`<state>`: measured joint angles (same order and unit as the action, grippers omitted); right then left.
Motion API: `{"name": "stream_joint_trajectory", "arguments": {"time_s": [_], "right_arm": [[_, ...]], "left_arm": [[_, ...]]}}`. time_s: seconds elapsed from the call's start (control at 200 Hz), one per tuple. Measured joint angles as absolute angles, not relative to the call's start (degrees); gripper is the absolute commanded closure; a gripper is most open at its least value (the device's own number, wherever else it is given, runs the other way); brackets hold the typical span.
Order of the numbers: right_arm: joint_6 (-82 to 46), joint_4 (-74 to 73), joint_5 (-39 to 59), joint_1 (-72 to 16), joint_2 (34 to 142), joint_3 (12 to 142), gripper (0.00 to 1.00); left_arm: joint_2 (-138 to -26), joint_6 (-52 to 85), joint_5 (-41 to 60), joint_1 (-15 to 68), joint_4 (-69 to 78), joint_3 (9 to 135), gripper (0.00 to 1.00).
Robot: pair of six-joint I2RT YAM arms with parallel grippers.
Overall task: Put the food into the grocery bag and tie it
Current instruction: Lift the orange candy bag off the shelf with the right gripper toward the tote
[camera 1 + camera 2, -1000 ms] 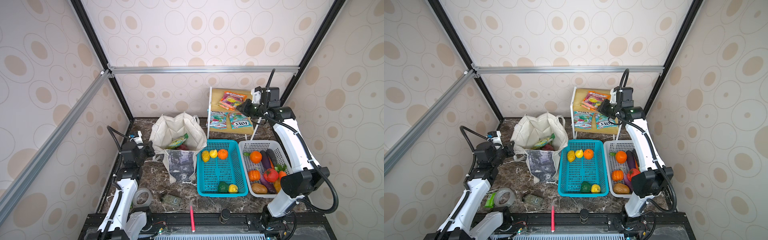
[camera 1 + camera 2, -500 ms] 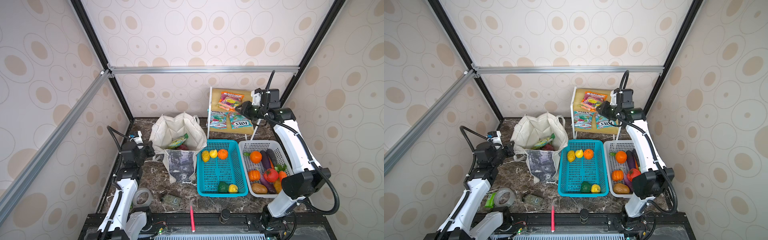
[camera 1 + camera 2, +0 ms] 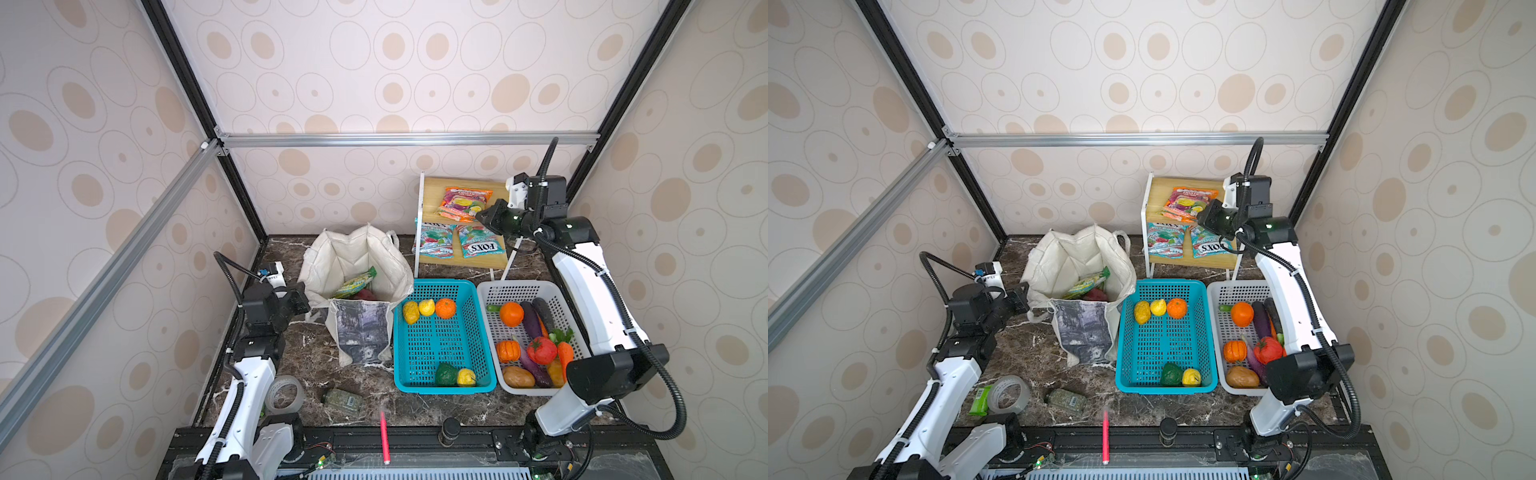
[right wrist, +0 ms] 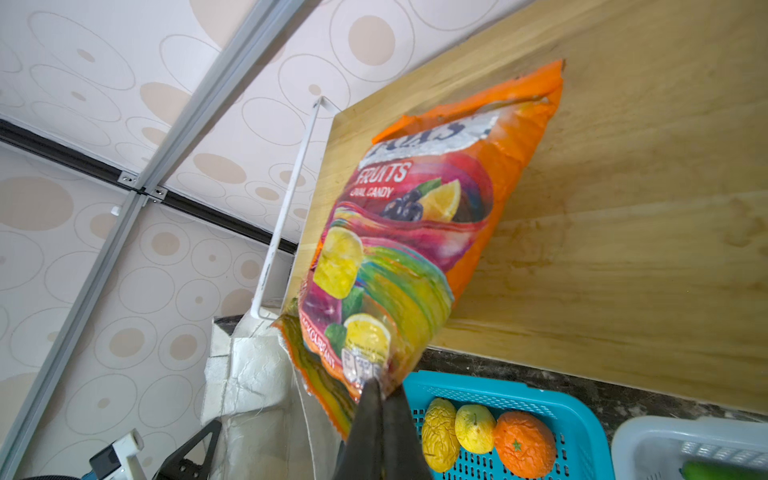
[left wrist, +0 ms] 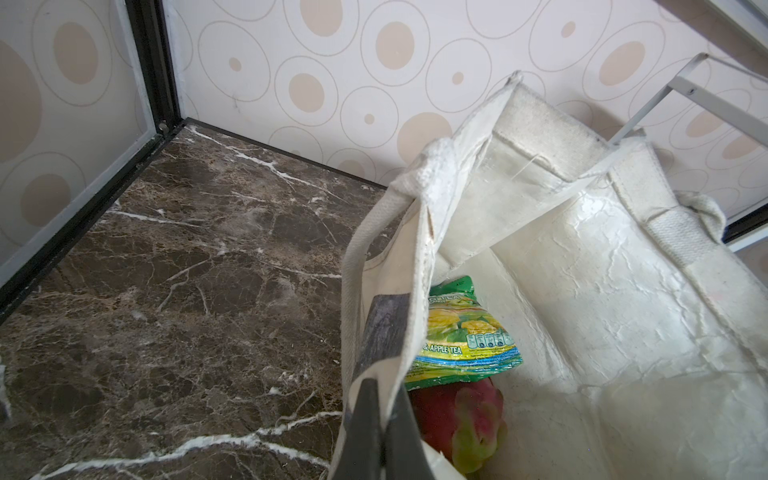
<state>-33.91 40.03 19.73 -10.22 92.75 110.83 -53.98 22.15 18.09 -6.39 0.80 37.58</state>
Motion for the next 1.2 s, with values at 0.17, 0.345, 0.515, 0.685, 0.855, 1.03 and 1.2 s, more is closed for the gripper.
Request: {"name": "stream_joint_trajectory", "arguments": {"time_s": [0.17, 0.345, 0.515, 0.685, 0.855, 1.03, 1.2], "right_arm": [[-32.7, 41.7, 18.9, -12.0, 91.1, 113.4, 1.00], [-31.5, 42.7, 17.2, -15.5, 89.4, 114.1, 1.00], [-30.5, 43.6, 14.6, -21.0, 87.2, 114.1, 1.00], [-29.5, 43.7, 12.2, -28.7, 86.1, 114.3, 1.00], [-28.3, 43.9, 10.0, -36.8, 86.6, 114.8, 1.00], [-27.2, 44.2, 8.6, -43.8, 92.2, 120.0, 1.00], [-26.3, 44.6, 8.0, -48.7, 100.8, 126.4, 1.00]], "left_arm": [[-54.0, 22.2, 18.1, -6.4, 0.8, 37.6, 1.00], [-54.0, 22.2, 18.1, -6.4, 0.8, 37.6, 1.00], [-54.0, 22.2, 18.1, -6.4, 0.8, 37.6, 1.00], [-54.0, 22.2, 18.1, -6.4, 0.8, 37.6, 1.00], [-54.0, 22.2, 18.1, -6.4, 0.8, 37.6, 1.00], [-54.0, 22.2, 18.1, -6.4, 0.8, 37.6, 1.00], [-54.0, 22.2, 18.1, -6.4, 0.8, 37.6, 1.00]]}}
